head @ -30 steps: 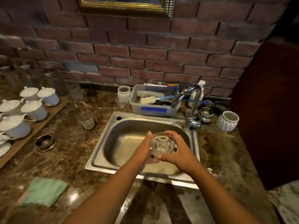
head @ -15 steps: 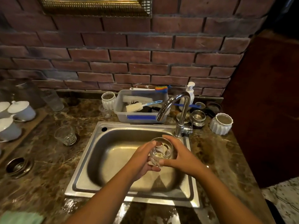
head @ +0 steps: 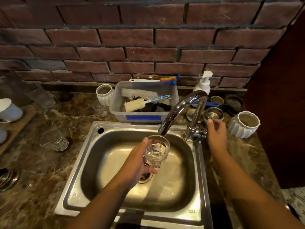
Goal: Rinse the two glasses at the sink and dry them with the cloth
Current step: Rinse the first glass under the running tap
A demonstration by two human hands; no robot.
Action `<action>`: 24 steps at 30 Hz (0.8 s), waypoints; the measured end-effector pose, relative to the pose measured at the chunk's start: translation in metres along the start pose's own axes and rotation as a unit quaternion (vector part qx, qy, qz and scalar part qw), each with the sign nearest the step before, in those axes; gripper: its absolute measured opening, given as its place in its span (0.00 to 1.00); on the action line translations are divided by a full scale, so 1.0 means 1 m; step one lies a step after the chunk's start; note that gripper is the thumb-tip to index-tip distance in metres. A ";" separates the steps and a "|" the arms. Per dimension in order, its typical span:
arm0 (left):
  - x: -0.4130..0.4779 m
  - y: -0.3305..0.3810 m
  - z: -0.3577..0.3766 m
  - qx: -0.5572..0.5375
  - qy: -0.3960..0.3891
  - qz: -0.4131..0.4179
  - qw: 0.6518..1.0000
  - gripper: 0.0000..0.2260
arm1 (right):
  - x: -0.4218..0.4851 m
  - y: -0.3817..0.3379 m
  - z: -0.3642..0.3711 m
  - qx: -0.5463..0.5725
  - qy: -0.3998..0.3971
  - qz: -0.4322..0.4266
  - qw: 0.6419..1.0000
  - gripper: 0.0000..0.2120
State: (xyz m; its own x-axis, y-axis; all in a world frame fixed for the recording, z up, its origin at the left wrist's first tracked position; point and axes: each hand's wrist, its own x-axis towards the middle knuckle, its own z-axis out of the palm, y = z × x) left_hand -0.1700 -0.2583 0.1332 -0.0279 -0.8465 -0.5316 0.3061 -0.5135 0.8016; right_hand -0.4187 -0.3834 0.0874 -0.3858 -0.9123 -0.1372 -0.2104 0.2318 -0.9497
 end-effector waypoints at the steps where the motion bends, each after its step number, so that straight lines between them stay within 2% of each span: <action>1: 0.002 0.000 0.001 -0.001 0.006 -0.004 1.000 0.28 | 0.006 0.004 0.005 0.006 0.004 0.006 1.000 0.16; 4: 0.007 0.001 0.004 -0.001 0.028 -0.018 0.999 0.26 | 0.021 0.014 0.017 0.037 0.032 0.021 0.999 0.18; 8: 0.012 0.001 0.005 -0.002 0.028 -0.030 0.999 0.25 | 0.028 0.022 0.034 0.076 0.028 0.056 0.995 0.24; 12: 0.014 0.001 0.007 0.005 0.019 -0.033 0.999 0.28 | 0.032 0.029 0.047 0.014 0.057 0.054 0.997 0.25; 17: 0.015 -0.003 0.007 0.006 0.023 -0.040 0.999 0.25 | 0.035 0.031 0.048 -0.058 0.086 0.044 0.994 0.26; 22: 0.015 -0.006 0.009 0.006 0.027 -0.043 0.999 0.22 | 0.031 0.028 0.051 -0.069 0.115 0.027 0.991 0.26; 24: 0.016 -0.007 0.008 0.007 0.031 -0.051 0.998 0.24 | 0.032 0.029 0.053 -0.050 0.127 0.043 0.990 0.27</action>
State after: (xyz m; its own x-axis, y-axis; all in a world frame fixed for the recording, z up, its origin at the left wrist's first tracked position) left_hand -0.1806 -0.2688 0.1213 0.0006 -0.7803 -0.6254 0.2913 -0.5981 0.7466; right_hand -0.3898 -0.4235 0.0410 -0.6174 -0.7759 -0.1297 -0.2500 0.3499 -0.9028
